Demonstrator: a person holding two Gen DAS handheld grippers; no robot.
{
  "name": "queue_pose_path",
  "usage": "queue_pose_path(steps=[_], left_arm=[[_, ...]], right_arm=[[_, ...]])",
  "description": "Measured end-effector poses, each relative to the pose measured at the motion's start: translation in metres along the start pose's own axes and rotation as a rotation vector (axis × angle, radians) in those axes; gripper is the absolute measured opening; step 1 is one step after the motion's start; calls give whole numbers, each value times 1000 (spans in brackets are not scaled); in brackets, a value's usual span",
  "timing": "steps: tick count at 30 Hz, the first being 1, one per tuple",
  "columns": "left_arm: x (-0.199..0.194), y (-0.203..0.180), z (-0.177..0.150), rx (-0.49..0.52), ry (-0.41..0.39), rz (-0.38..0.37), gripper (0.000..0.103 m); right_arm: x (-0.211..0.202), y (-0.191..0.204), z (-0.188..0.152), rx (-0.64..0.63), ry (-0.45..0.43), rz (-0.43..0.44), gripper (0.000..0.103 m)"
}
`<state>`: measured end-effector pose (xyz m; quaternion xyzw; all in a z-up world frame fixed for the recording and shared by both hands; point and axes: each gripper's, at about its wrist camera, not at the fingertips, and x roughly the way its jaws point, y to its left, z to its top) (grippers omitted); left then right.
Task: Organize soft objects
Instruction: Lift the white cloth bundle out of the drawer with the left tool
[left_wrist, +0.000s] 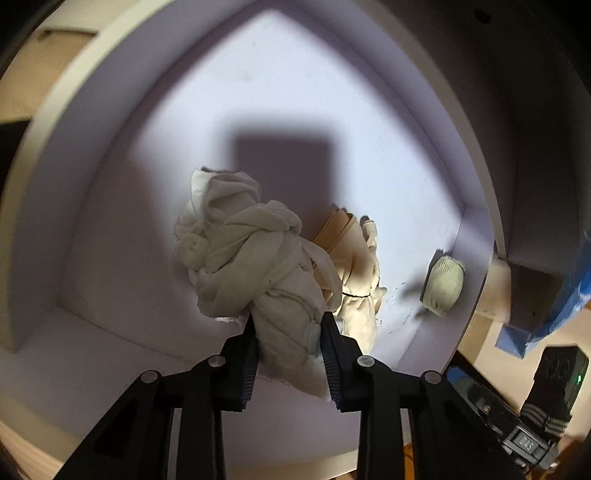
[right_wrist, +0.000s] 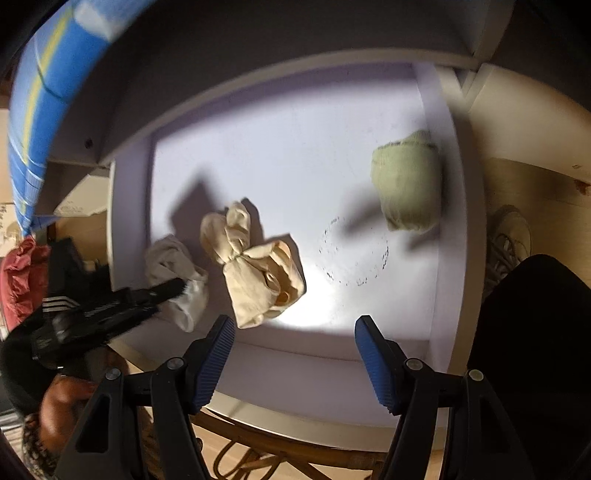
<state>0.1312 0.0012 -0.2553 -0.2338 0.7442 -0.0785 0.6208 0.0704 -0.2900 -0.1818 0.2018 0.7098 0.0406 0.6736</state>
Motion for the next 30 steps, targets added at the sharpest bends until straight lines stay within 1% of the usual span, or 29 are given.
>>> queue_pose_path(steps=[5, 15, 17, 20, 24, 30], left_arm=[[-16, -18, -3, 101, -40, 30, 30], [-49, -40, -13, 231, -94, 52, 30], [-63, -45, -18, 280, -109, 63, 30], [-75, -58, -23, 331, -133, 71, 30], [-98, -73, -31, 400, -163, 68, 30], [-135, -102, -47, 534, -202, 68, 30]], right_arm=[[16, 4, -1, -28, 42, -28, 69], [22, 2, -3, -16, 68, -32, 69], [23, 3, -3, -16, 71, -31, 69], [25, 5, -3, -24, 74, -34, 69], [28, 7, -3, -31, 83, -38, 69], [26, 7, -3, -26, 82, -22, 69]])
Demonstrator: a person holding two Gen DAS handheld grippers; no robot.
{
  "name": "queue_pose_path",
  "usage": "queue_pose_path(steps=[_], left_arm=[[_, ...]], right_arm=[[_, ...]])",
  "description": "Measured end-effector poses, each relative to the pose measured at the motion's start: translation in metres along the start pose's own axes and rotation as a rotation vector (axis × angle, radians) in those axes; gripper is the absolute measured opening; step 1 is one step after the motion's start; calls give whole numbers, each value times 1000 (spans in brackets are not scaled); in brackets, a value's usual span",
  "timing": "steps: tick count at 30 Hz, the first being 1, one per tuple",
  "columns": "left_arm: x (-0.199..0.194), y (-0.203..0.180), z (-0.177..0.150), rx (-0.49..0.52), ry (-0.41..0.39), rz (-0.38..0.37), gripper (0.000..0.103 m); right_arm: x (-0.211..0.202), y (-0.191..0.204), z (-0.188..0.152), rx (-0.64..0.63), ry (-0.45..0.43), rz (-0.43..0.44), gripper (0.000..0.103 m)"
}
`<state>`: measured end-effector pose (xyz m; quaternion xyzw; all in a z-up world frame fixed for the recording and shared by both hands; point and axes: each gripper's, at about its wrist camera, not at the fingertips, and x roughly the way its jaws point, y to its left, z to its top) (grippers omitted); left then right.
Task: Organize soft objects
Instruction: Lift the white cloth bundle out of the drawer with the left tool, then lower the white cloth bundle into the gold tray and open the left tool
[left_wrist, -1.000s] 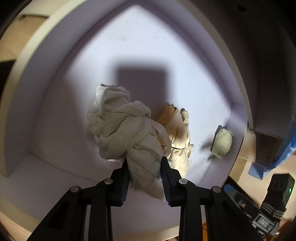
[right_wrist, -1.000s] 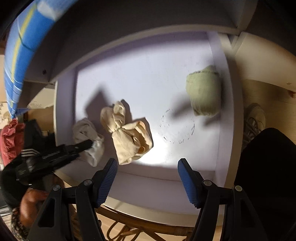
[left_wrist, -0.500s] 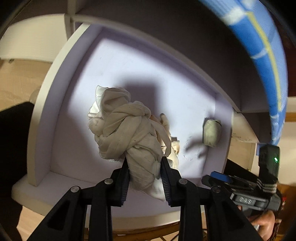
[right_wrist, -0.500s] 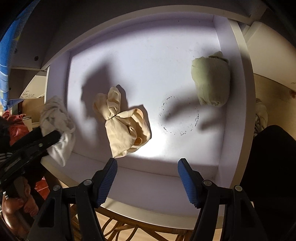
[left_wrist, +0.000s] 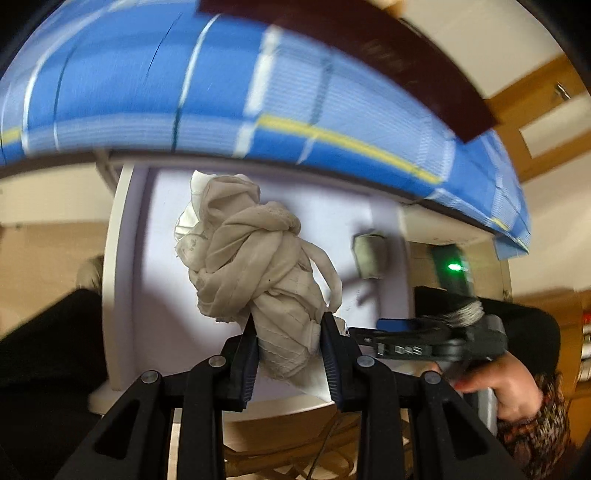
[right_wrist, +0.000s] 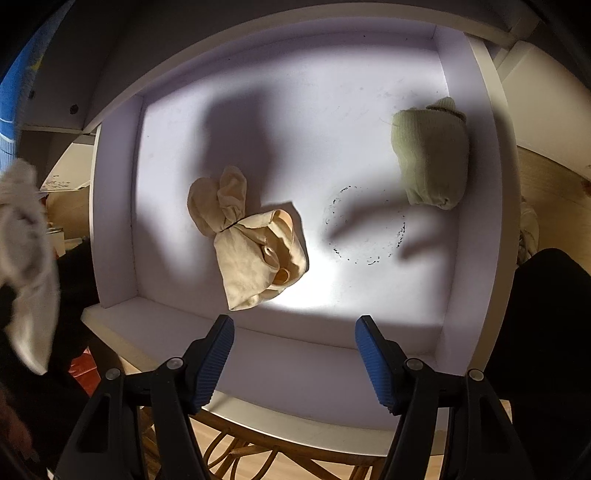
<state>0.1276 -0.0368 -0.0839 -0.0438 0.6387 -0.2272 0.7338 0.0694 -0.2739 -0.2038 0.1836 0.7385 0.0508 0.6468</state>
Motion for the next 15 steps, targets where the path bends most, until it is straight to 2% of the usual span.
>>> queue_pose_path(steps=[9, 12, 15], left_arm=[[-72, -59, 23, 203, -100, -42, 30], [-94, -77, 44, 236, -127, -69, 30], [-113, -92, 67, 275, -154, -64, 30]], right_arm=[[-4, 4, -1, -6, 1, 11, 69], [-5, 3, -1, -4, 1, 14, 69], [-5, 4, -1, -6, 0, 19, 69]])
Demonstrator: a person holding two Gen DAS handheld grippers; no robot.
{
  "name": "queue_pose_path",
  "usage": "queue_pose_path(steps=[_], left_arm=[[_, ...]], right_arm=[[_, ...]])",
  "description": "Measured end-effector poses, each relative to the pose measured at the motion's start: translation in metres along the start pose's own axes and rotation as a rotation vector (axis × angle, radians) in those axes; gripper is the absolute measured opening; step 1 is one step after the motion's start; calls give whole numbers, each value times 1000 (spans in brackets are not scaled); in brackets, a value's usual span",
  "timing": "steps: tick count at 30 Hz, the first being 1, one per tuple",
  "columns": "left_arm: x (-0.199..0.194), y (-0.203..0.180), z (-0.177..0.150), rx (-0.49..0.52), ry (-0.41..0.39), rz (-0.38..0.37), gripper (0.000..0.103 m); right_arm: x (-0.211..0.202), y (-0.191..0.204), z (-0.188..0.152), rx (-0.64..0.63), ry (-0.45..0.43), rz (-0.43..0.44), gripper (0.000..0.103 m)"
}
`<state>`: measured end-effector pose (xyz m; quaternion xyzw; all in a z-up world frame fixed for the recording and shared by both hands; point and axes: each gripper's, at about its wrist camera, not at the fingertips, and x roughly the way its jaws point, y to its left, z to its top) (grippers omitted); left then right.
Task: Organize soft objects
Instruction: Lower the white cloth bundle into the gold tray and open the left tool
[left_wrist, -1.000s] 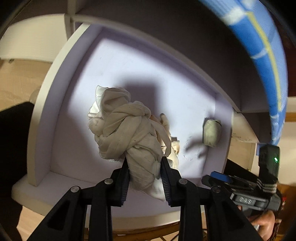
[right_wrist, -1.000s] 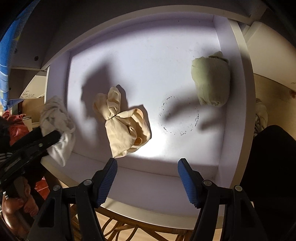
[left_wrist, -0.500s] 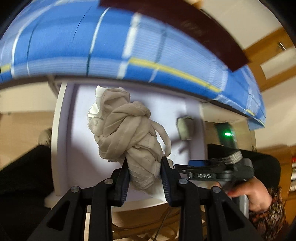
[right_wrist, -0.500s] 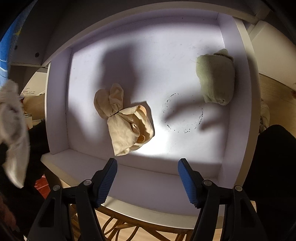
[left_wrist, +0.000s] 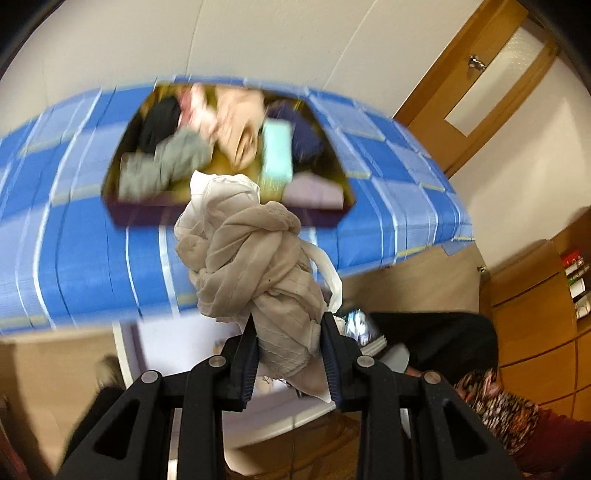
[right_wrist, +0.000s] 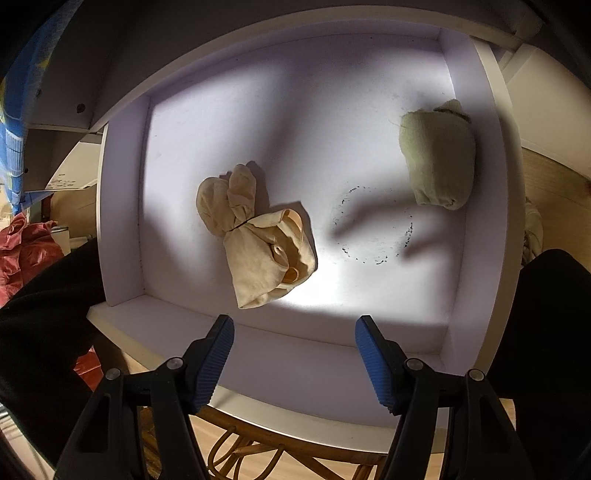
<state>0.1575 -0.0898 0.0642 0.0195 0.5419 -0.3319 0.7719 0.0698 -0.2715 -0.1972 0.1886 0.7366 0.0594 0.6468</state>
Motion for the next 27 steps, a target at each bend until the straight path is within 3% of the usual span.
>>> queue_pose_path(steps=[6, 10, 19, 22, 27], left_arm=[[-1, 8, 63, -45, 4, -56, 30], [16, 18, 94, -89, 26, -26, 30], [65, 58, 111, -283, 80, -23, 32], [71, 69, 111, -345, 64, -6, 42], [73, 66, 107, -301, 69, 48, 44]], right_arm=[[0, 2, 0, -5, 0, 8, 69], [-2, 3, -1, -8, -3, 15, 69], [-4, 6, 0, -11, -3, 37, 69], [-4, 7, 0, -14, -3, 44, 69], [-6, 7, 0, -14, -8, 37, 70]])
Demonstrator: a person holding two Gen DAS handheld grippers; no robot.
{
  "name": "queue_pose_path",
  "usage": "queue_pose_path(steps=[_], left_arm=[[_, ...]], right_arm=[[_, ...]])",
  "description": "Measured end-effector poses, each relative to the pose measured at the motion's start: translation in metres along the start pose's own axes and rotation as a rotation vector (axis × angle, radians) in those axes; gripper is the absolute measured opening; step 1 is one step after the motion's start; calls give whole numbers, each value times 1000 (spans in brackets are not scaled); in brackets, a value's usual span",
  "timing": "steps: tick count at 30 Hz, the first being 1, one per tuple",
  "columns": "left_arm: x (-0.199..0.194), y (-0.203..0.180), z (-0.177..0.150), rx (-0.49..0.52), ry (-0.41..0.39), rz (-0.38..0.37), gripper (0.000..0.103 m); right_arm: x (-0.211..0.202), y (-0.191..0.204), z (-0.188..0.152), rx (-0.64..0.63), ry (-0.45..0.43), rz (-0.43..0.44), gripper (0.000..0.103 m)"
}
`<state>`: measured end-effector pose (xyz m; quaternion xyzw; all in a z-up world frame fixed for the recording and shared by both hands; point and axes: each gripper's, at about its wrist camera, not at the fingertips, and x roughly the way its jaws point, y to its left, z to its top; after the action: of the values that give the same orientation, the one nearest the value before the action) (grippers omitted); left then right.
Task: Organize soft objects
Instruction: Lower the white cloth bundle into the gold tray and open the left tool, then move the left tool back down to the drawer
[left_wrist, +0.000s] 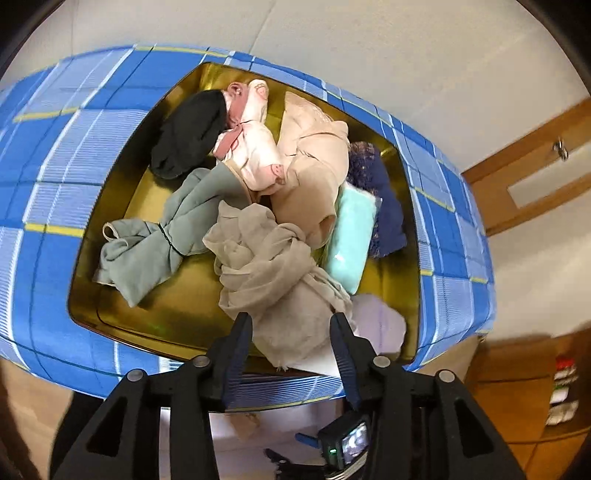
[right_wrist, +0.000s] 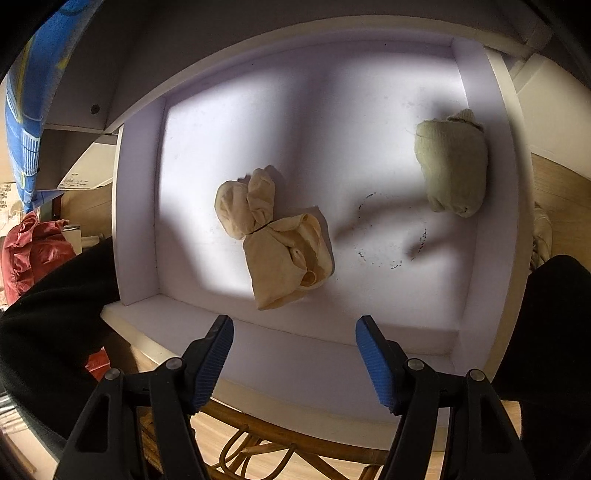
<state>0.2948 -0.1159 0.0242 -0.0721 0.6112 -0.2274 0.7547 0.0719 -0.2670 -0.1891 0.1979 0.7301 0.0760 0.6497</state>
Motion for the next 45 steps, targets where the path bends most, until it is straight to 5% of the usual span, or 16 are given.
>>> queue_pose_path(steps=[6, 17, 45], left_arm=[[-13, -19, -12, 149, -61, 95, 44], [-43, -30, -41, 279, -168, 141, 44], [-57, 30, -143, 243, -264, 155, 44]], right_arm=[[-1, 4, 2, -42, -15, -63, 70], [0, 6, 4, -54, -11, -90, 70], [3, 9, 3, -87, -34, -144, 70]])
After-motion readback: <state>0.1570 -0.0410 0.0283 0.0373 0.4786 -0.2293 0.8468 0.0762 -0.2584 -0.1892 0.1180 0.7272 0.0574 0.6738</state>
